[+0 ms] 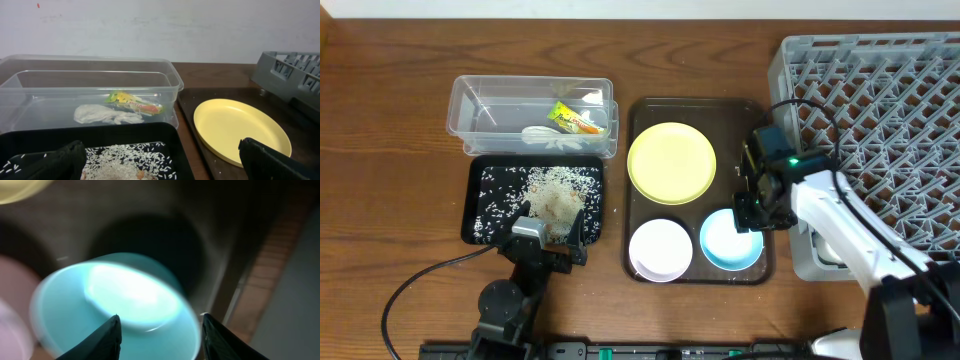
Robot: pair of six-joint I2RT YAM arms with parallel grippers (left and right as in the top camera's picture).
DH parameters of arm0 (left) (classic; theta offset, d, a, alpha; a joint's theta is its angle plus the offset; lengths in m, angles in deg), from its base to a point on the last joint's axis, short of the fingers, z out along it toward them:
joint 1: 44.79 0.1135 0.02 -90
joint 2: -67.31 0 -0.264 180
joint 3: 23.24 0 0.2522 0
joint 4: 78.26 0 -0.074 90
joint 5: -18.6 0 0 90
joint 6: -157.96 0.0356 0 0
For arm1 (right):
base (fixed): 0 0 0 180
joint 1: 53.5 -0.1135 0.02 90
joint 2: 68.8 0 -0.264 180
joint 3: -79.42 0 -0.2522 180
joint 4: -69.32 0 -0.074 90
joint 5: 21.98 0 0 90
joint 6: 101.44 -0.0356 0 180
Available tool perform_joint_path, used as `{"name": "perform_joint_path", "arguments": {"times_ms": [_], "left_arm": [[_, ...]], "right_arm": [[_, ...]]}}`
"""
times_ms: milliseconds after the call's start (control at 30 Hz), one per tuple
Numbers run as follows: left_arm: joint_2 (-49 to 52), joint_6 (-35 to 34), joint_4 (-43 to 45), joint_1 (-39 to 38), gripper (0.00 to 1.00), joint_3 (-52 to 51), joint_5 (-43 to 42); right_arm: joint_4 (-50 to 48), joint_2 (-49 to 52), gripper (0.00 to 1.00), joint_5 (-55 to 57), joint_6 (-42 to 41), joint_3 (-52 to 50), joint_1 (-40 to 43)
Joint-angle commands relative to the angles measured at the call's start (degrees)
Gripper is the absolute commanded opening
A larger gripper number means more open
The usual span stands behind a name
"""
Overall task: Sort waste into correct bins and load items into the dishwasher rack
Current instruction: 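Reach the right gripper down to the blue bowl rim and grasp it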
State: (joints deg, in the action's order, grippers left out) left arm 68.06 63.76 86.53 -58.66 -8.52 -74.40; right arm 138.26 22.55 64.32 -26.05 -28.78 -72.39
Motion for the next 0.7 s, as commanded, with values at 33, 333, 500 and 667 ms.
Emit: {"name": "perform_joint_path", "arguments": {"times_ms": [33, 333, 500, 667], "left_arm": [[-0.1, 0.5, -2.3, 0.4, 0.99, -0.7, 0.5], [-0.1, 0.5, -2.3, 0.4, 1.00, -0.7, 0.5], [-0.1, 0.5, -2.3, 0.4, 0.99, -0.7, 0.5], [-0.1, 0.5, -2.3, 0.4, 0.99, -0.7, 0.5]], "right_arm": [[-0.6, 2.3, 0.47, 8.9, -5.1, -0.4, -0.5], [-0.5, 2.9, 0.01, 1.1, 0.5, -1.9, -0.5], [-0.3, 0.9, 0.01, 2.0, -0.8, -1.4, -0.4], [-0.2, -7.2, 0.01, 8.5, -2.7, 0.7, 1.1]]}}
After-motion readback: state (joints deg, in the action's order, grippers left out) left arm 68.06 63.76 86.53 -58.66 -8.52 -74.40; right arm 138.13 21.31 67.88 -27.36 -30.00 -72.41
